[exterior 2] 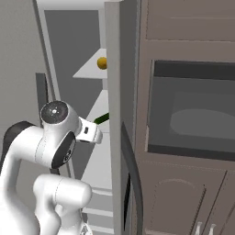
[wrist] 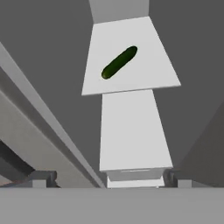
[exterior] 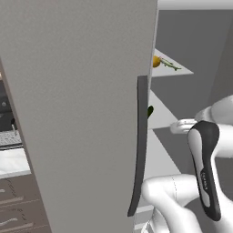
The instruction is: Take the lemon, fish, and cucumber from the freezer and place them in the bowl on the counter.
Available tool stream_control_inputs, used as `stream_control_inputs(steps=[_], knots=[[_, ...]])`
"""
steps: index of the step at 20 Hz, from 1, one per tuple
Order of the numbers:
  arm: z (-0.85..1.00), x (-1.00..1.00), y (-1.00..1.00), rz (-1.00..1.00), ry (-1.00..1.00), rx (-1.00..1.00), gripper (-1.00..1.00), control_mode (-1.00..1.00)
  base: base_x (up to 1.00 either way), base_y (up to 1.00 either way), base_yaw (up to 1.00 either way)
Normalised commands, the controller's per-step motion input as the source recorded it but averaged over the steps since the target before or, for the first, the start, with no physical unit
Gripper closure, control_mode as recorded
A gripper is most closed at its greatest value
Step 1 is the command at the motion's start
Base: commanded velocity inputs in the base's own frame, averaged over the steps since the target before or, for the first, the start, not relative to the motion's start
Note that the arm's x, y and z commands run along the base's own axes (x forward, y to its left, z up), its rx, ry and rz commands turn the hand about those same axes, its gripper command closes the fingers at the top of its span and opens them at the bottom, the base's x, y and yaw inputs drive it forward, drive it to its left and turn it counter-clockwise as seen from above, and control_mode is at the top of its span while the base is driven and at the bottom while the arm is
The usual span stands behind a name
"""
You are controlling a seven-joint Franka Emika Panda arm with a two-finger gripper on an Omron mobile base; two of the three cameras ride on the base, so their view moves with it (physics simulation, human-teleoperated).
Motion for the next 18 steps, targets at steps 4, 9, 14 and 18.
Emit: stream_control_inputs(steps=[4, 9, 14, 18], knots=[[0.00, 0.42, 0.00, 0.00, 0.00, 0.00, -1.00, -1.00, 0.00, 0.00, 0.00], [0.00, 0.43, -0.08, 0.00, 0.00, 0.00, -1.00, -1.00, 0.00, 0.00, 0.00], [-0.11, 0.41, -0.10, 0.00, 0.00, 0.00, -1.00, -1.00, 0.00, 0.00, 0.00], [-0.08, 0.36, -0.07, 0.00, 0.00, 0.00, -1.00, -1.00, 0.00, 0.00, 0.00]])
